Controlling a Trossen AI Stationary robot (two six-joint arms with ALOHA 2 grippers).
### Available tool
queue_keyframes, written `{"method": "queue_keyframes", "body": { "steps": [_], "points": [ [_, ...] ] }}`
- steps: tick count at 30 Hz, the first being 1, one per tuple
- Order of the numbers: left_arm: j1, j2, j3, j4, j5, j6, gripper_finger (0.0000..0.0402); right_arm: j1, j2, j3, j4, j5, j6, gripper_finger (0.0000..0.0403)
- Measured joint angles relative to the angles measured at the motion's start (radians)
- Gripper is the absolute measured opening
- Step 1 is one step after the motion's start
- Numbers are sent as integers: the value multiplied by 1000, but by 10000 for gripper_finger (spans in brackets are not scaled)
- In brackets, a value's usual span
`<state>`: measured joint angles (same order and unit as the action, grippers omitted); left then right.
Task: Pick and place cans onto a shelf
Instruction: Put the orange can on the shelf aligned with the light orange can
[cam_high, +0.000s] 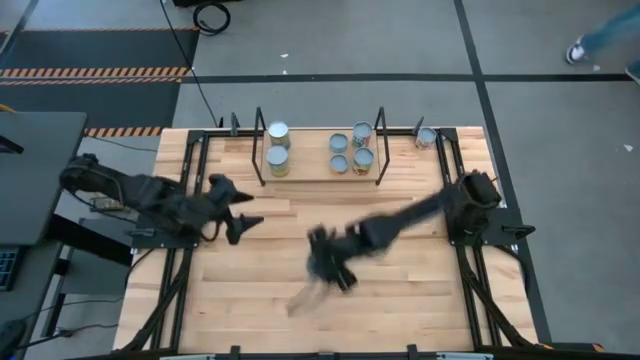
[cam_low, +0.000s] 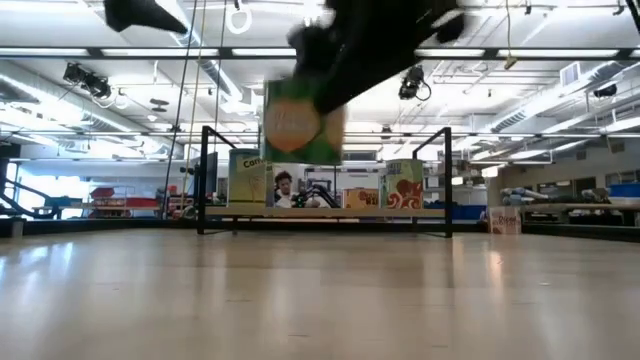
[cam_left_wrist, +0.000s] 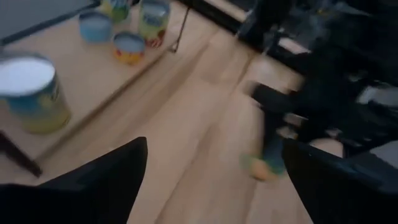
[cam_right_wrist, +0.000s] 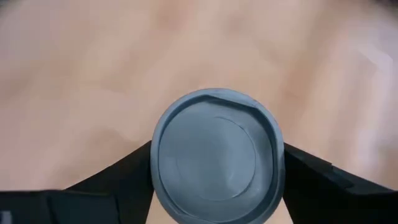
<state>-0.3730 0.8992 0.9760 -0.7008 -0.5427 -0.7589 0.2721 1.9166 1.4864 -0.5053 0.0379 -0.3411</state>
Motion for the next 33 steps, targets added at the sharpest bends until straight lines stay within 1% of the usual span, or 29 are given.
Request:
{"method": "queue_keyframes", "body": {
  "steps": [2, 4, 6, 7, 9, 11, 14, 17, 20, 22, 27, 29, 33],
  "points": [
    [52, -24, 8, 30, 51, 72, 376, -100, -30, -1, -13, 11, 1, 290],
    [99, -42, 7, 43, 72, 143, 376, -213, -56, 11, -17, 35, 2, 291],
    [154, -54, 7, 69, 77, 228, 376, -319, -51, 47, -31, 48, -13, 295],
    [189, -54, 8, 93, 88, 281, 376, -367, -34, 72, -39, 46, -17, 296],
    [274, -50, 7, 128, 147, 368, 376, -459, 13, 133, -66, 22, -19, 296],
    [364, -41, 7, 167, 188, 419, 376, -531, 59, 201, -104, -10, -22, 293],
    [485, -35, 7, 195, 164, 485, 376, -608, 122, 291, -145, -49, -21, 292],
    [589, -28, 6, 222, 122, 585, 376, -647, 175, 348, -155, -82, -19, 297],
    [680, -29, 6, 253, 123, 680, 376, -662, 219, 374, -168, -106, -5, 300],
    [723, -28, 6, 265, 124, 715, 376, -667, 240, 376, -184, -117, 8, 298],
    [798, -29, 6, 340, 125, 796, 376, -660, 250, 377, -189, -119, 8, 298],
    [818, -29, 6, 366, 125, 826, 376, -660, 252, 377, -204, -119, 9, 304],
    [849, -29, 6, 395, 125, 831, 376, -661, 258, 377, -231, -119, 9, 324]
  ]
}}
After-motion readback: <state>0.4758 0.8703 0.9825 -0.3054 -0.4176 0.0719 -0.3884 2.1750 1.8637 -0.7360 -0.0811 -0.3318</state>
